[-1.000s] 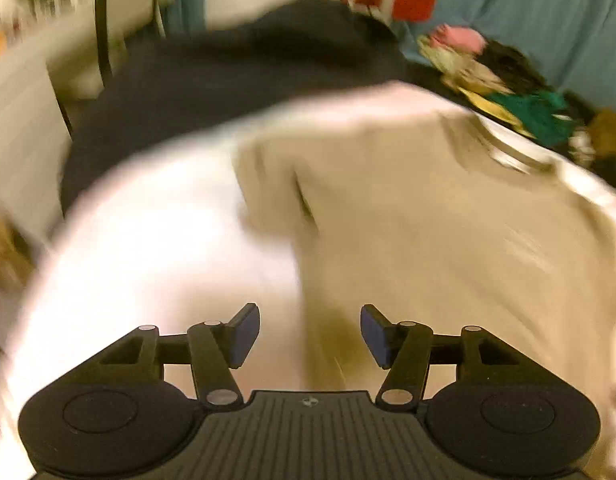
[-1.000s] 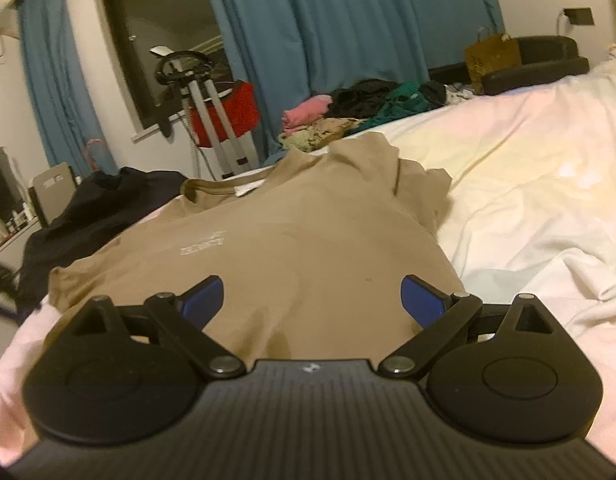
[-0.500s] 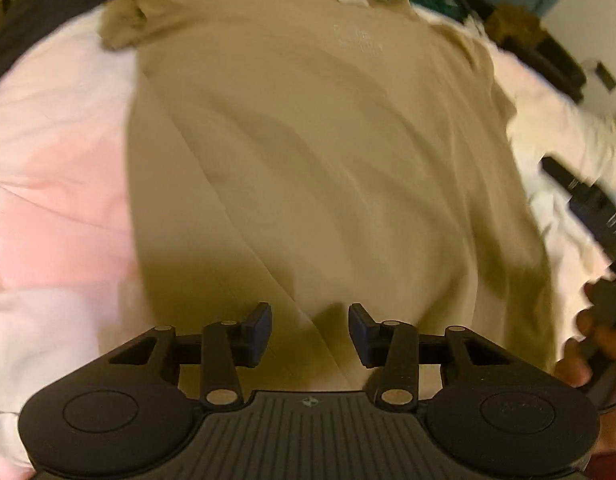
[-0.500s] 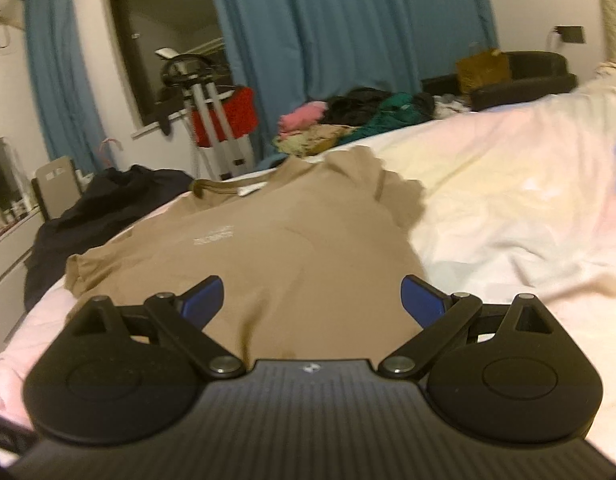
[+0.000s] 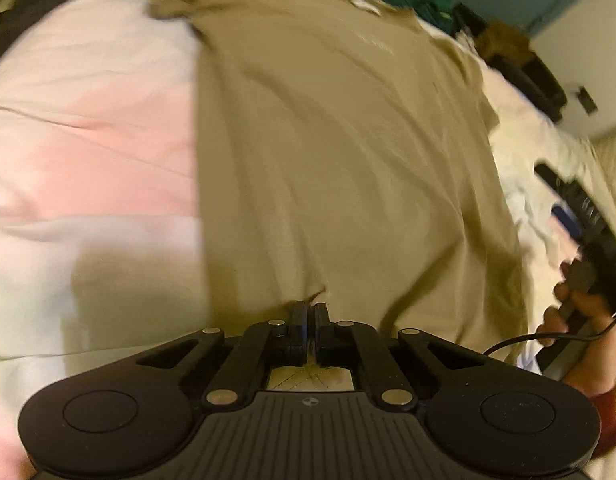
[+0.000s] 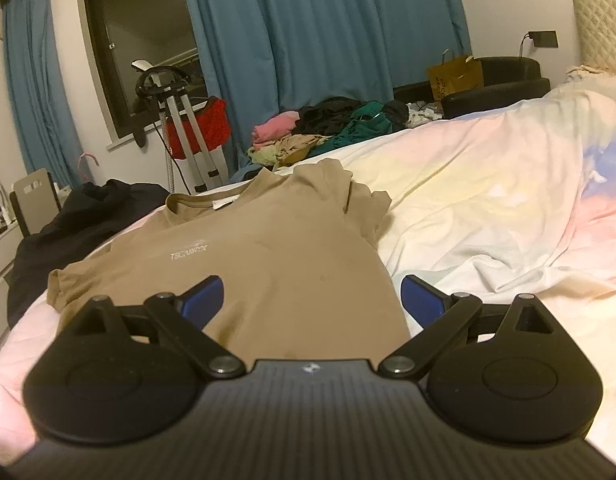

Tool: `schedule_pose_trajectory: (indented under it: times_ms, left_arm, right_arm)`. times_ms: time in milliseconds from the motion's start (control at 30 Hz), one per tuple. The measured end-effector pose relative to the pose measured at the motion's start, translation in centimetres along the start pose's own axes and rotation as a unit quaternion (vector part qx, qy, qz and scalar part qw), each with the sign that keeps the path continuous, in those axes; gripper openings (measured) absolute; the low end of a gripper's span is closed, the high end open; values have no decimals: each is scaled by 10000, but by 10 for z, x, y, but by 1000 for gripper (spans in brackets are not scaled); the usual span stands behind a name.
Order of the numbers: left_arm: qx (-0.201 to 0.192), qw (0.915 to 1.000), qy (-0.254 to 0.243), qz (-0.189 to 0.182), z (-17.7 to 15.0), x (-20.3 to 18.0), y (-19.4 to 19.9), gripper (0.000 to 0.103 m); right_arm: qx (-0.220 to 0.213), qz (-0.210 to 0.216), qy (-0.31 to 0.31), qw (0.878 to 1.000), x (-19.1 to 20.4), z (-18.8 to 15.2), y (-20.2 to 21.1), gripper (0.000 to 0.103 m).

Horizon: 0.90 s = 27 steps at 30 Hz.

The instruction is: Fold clothes

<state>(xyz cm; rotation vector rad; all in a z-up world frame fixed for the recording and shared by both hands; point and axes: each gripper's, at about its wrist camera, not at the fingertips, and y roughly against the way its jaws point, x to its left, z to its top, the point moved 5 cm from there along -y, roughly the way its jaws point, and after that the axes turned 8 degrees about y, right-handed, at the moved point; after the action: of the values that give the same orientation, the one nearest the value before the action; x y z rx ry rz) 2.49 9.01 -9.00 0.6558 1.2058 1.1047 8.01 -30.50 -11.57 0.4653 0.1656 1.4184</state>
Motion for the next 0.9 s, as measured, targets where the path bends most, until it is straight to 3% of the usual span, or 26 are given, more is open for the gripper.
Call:
schedule_pose_trajectory:
  times_ms: [133, 233, 267, 333, 367, 467, 533, 700, 833, 900]
  left_arm:
    - [241, 9967, 131, 759, 12, 28, 16, 3]
    - [444, 9888, 187, 1410, 18, 48, 24, 3]
    - [437, 9887, 161, 1424, 19, 49, 27, 4]
    - [245, 9904, 39, 1357, 22, 42, 36, 17]
    - [44, 9913, -59, 1312, 23, 36, 42, 33]
    - [-559, 9921, -147, 1114, 32, 14, 53, 66]
    - [-980, 9907, -109, 932, 41, -4, 57, 76]
    - [-1937, 9794, -324, 474, 60, -61, 49, 87]
    - [-2566, 9610, -977, 334, 63, -114, 41, 102]
    - [-2896, 9486, -1238, 305, 61, -135, 30, 103]
  right_arm:
    - [-83, -5, 79, 9999, 6, 3, 1, 97]
    - [-163, 30, 226, 9996, 11, 5, 4, 97]
    - [-189, 48, 270, 9994, 12, 6, 5, 97]
    - [-227, 88, 335, 9991, 15, 8, 8, 97]
    - [-250, 116, 365, 9990, 16, 10, 10, 97]
    - [-360, 150, 460, 9982, 19, 14, 16, 97]
    - [-470, 132, 536, 9974, 21, 18, 20, 97]
    - [-665, 122, 633, 9957, 20, 22, 26, 97]
    - [-771, 186, 533, 9954, 16, 25, 28, 97]
    - [-848, 215, 494, 9949, 15, 27, 29, 97]
